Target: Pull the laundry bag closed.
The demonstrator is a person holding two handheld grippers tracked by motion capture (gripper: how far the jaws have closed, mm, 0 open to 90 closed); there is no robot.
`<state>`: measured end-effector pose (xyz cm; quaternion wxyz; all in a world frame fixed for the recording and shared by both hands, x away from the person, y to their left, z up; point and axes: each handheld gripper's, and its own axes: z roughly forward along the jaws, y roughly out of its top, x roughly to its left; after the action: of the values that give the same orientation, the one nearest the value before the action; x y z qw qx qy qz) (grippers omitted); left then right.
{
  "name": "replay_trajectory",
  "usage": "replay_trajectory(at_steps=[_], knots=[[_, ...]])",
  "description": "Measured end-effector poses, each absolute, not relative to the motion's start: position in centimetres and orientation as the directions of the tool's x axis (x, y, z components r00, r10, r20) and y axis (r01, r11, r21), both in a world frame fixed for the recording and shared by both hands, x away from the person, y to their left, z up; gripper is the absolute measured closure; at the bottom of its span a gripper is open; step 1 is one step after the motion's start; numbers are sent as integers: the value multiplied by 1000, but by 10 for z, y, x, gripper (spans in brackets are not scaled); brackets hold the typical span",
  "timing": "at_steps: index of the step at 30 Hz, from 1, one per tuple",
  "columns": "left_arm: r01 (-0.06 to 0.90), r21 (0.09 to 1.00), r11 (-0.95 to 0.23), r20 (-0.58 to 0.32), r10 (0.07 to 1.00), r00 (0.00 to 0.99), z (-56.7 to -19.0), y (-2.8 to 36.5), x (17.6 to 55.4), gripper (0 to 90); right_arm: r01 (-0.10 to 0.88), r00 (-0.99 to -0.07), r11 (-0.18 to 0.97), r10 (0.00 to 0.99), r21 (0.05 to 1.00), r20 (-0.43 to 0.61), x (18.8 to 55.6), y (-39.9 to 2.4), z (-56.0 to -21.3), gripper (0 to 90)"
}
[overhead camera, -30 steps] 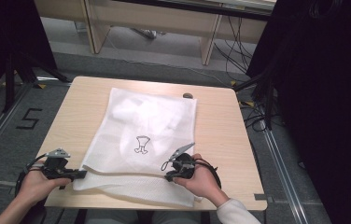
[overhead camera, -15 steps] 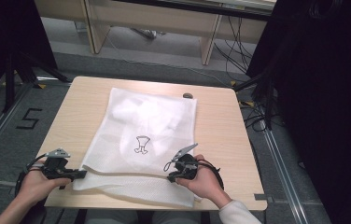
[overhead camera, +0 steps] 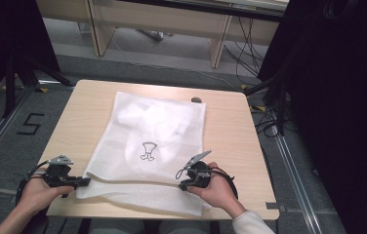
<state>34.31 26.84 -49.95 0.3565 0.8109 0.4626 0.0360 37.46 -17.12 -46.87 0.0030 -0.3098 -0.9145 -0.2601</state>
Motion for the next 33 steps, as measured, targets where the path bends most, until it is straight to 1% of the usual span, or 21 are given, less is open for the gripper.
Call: replay_trajectory(at_steps=[7,8,10,12,13,16,19,20,22,24,25,27,28,29,33], knots=[[725,612,-316,-273,777,568,-500,268,343,854,575,-804,670,569,470,173,375,-179,-470,826],[726,612,-315,-271,778,566,-499,268,343,854,591,-791,663,587,459,171,373,-179,-469,826],[725,611,-317,-271,777,568,-499,269,343,854,583,-797,669,581,461,166,373,-182,-470,826],[726,610,-319,-271,776,569,-500,269,343,854,603,-783,660,598,449,172,372,-184,-469,826],[725,610,-320,-271,776,570,-500,269,343,854,594,-789,665,592,453,164,372,-186,-470,826],[725,610,-319,-272,776,569,-500,268,343,854,607,-779,657,604,446,170,371,-189,-470,826],[728,615,-303,-278,780,560,-500,267,343,854,604,-781,660,603,447,164,370,-190,-470,826],[725,609,-322,-270,775,571,-500,269,343,854,608,-778,659,606,443,165,370,-190,-471,826],[725,610,-319,-271,776,569,-500,268,343,854,601,-783,661,599,449,166,370,-190,-471,826],[731,620,-286,-281,789,547,-501,266,343,854,600,-784,662,598,449,167,370,-190,-471,826],[725,610,-319,-271,776,569,-500,268,343,854,596,-788,667,594,448,164,371,-191,-471,826],[726,610,-318,-268,779,567,-500,268,343,854,597,-788,670,594,442,164,371,-192,-472,826],[725,616,-309,-272,779,564,-500,268,343,854,608,-780,664,602,436,172,370,-192,-471,826],[723,635,-271,-283,789,545,-502,265,343,854,603,-784,665,597,441,171,370,-193,-472,826],[731,619,-288,-282,787,549,-501,266,343,854,604,-783,667,600,436,167,369,-196,-473,826]])
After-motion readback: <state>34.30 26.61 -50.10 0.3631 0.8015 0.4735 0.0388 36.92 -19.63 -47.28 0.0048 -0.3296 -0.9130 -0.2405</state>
